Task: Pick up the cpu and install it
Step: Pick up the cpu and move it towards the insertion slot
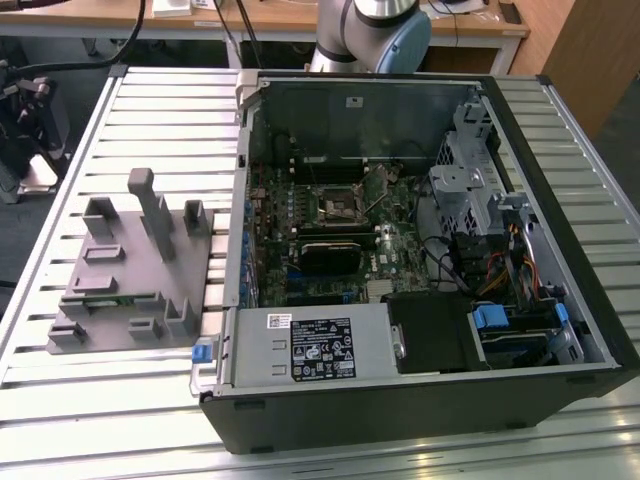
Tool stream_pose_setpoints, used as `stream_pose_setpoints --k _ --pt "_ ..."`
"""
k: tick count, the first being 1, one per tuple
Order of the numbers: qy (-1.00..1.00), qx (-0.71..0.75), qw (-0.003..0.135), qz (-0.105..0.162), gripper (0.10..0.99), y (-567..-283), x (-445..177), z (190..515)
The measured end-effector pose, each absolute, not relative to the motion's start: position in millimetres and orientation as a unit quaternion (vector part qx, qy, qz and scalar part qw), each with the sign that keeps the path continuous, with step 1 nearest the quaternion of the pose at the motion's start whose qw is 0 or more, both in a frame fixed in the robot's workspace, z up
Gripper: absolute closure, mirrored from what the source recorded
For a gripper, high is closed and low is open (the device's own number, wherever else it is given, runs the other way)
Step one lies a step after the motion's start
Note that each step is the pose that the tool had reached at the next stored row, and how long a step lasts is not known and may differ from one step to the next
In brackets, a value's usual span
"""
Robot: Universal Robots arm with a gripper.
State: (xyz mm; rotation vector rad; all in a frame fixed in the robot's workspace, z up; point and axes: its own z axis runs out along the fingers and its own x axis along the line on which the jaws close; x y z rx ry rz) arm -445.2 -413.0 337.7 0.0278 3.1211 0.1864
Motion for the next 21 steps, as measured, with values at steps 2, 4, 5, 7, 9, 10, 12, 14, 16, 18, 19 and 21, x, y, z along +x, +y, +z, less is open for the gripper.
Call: stream_pose_setpoints --k 2,4,5,7,9,10,12,14,16,18,19,21 --pt "0.998 0.009 0.007 0.060 0.557 -413 -445 343" --pt "0.998 0.009 0.007 0.060 0.557 -412 -445 351" --pt "0.998 0.009 0.007 0.060 0.557 -412 -445 354" --pt "0.998 0.009 0.007 0.060 0.557 -412 -445 360" --pt "0.998 0.009 0.007 0.060 0.557 -411 -445 366" --pt "0.998 0.009 0.007 0.060 0.557 -411 -445 368" --pt "0.998 0.009 0.007 0.060 0.557 -410 -445 375" --pt "0.998 0.009 0.008 0.060 0.557 -410 -445 381" --pt "0.998 0.009 0.008 0.060 0.557 -410 -445 387" --pt "0.998 0.009 0.008 0.060 0.557 -410 -445 393" --pt "0.998 0.009 0.008 0.060 0.557 -410 -445 396" --pt "0.998 0.009 0.008 0.060 0.557 -409 -445 398"
